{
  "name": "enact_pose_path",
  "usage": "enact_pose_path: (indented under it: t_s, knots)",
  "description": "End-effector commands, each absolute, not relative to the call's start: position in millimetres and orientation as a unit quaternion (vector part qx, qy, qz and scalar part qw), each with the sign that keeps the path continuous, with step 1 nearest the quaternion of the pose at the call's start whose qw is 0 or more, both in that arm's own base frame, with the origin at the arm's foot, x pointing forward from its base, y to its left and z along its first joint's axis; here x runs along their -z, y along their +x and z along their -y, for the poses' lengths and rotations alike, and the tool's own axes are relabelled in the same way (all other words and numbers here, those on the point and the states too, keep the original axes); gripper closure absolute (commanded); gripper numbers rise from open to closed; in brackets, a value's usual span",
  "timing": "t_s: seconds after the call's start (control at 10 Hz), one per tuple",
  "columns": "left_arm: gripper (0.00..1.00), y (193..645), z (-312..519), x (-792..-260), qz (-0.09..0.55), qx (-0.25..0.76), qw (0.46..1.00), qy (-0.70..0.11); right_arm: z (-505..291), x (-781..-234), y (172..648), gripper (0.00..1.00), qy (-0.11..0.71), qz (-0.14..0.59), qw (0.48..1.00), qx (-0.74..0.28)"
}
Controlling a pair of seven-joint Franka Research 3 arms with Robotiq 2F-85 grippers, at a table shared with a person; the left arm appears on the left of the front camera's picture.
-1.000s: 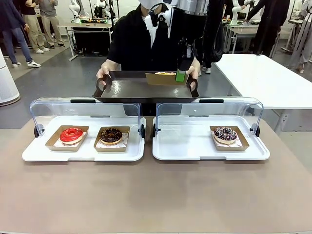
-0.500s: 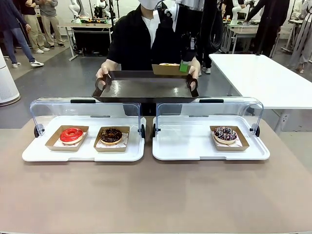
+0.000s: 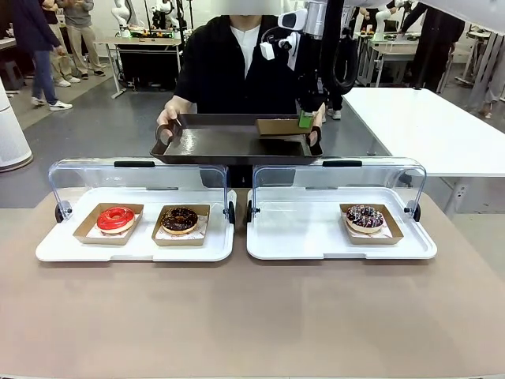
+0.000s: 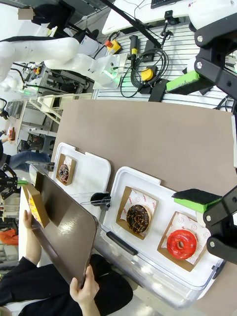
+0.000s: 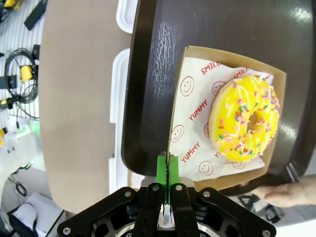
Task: Provide the desired donut to the person.
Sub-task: Place the picked Paper togo box onto the Handle tray extended by the person.
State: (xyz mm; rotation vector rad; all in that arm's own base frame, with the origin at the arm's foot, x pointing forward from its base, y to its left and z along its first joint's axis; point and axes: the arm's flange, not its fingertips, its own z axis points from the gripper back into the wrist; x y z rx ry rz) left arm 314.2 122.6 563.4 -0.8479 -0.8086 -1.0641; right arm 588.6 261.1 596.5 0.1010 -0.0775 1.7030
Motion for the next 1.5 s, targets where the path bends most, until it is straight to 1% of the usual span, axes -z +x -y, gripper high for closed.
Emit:
enact_pose_path:
  t_s: [0.0, 0.4, 0.6, 0.7, 0.8, 0.9, 1.0, 1.1, 1.4]
  knots:
    - [0.0, 313.8, -123.2, -563.6, 0.367, 0.479, 0.699, -0.383, -267.3, -603.4, 606.1, 0.99, 0.045, 0.025, 0.654, -0.755]
    - [0.0, 313.8, -123.2, -563.6, 0.367, 0.479, 0.699, -0.383, -274.2, -580.7, 626.1, 0.99, 0.043, 0.022, 0.686, -0.726]
    - [0.0, 313.8, -123.2, -563.6, 0.367, 0.479, 0.699, -0.383, -275.2, -579.7, 626.2, 0.99, 0.05, 0.023, 0.689, -0.723]
    - [0.0, 313.8, -123.2, -563.6, 0.367, 0.479, 0.699, -0.383, -275.2, -582.3, 625.3, 0.39, 0.053, 0.028, 0.69, -0.722]
    - [0.0, 313.8, -123.2, -563.6, 0.367, 0.479, 0.699, -0.383, -275.7, -585.8, 623.0, 0.39, 0.054, 0.031, 0.689, -0.722]
    - [0.0, 313.8, -123.2, -563.6, 0.367, 0.479, 0.699, -0.383, -276.4, -590.0, 619.9, 0.0, 0.053, 0.034, 0.687, -0.724]
    - [0.0, 313.8, -123.2, -563.6, 0.367, 0.479, 0.699, -0.383, -276.6, -592.2, 617.5, 0.34, 0.053, 0.035, 0.687, -0.724]
    - [0.0, 313.8, -123.2, -563.6, 0.367, 0.479, 0.699, -0.383, -276.4, -593.2, 615.3, 0.0, 0.055, 0.035, 0.687, -0.724]
    - [0.0, 313.8, -123.2, -563.6, 0.367, 0.479, 0.699, -0.383, -275.5, -592.0, 612.3, 0.0, 0.062, 0.032, 0.687, -0.723]
